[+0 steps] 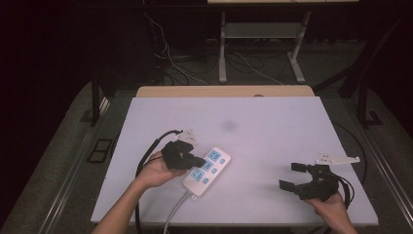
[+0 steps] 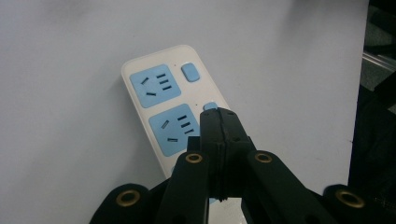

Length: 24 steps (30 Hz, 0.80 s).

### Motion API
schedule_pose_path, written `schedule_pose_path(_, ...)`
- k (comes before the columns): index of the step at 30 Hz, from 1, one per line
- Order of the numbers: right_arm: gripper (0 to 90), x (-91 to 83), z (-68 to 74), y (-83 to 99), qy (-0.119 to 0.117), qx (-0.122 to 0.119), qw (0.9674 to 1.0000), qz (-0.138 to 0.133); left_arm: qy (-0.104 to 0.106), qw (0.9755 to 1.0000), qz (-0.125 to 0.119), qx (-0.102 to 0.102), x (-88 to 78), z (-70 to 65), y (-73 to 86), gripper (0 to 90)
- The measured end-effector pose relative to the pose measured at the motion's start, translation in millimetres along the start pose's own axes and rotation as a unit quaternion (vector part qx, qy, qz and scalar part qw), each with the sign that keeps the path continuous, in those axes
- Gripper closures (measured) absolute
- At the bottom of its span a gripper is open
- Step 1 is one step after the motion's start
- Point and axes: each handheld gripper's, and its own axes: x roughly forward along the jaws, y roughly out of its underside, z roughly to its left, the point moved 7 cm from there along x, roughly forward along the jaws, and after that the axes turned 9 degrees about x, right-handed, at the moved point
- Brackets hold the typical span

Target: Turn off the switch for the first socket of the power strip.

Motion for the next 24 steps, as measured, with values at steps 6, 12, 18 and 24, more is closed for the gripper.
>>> schedule_pose_path(6,0.3,-0.5,-0.1,-0.1,0.0,0.001,1.0,-0.001,-0.01,0.9999,-0.01,-0.008,-8.9,4.9,1.1,89.2)
schedule_pose_path(12,0.3,-0.3,-0.1,0.0,0.0,0.001,1.0,0.0,-0.019,0.9996,-0.018,-0.013,-17.4,8.8,2.4,89.2)
schedule_pose_path(18,0.3,-0.3,0.1,0.1,-0.001,0.001,1.0,0.0,-0.03,0.9989,-0.029,-0.022,-27.0,12.8,5.0,89.1)
schedule_pose_path(24,0.3,-0.3,0.0,0.0,-0.001,0.002,1.0,0.0,-0.04,0.9974,-0.047,-0.037,-40.7,17.5,9.4,86.7)
